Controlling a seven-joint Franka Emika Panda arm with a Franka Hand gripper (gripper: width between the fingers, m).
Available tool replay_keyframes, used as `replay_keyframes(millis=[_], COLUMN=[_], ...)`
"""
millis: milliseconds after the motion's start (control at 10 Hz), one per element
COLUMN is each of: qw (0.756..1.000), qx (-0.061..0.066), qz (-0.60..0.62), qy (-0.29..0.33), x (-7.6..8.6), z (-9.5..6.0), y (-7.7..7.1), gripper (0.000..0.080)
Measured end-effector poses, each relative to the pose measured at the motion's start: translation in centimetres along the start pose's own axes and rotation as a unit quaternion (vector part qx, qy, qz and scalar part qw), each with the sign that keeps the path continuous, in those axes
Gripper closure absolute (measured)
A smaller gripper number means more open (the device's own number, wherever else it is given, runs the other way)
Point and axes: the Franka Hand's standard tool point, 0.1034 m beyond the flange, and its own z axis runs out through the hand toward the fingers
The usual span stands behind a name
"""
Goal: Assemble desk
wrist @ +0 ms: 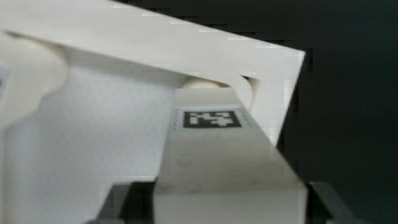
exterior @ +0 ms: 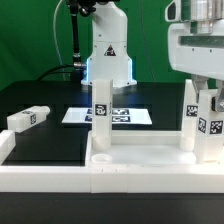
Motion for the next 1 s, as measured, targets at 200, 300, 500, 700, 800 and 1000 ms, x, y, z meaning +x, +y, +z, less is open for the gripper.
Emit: replay_keyframes(millis=[200, 300, 500, 700, 800, 1000], qw=[0.995, 0.987, 0.98, 0.985, 0.989, 0.997], qx=[0.011, 0.017, 0.023, 0.022, 0.015, 0.017], qz=[0.099, 0.157, 0.196, 0.168, 0.146, 0.066], qy=[-0.012, -0.017, -0.023, -0.022, -0.022, -0.021], x=[0.04, -0.04, -0.2, -0.21, -0.34, -0.36], z=[0.07, 0.1, 0.13, 0.21, 0.2, 0.18], y=[-0.13, -0.18, -0.28, -0.22, -0.11, -0.2], gripper=[0.0511, 0.0511, 0.0511, 0.0511, 0.032, 0.0199])
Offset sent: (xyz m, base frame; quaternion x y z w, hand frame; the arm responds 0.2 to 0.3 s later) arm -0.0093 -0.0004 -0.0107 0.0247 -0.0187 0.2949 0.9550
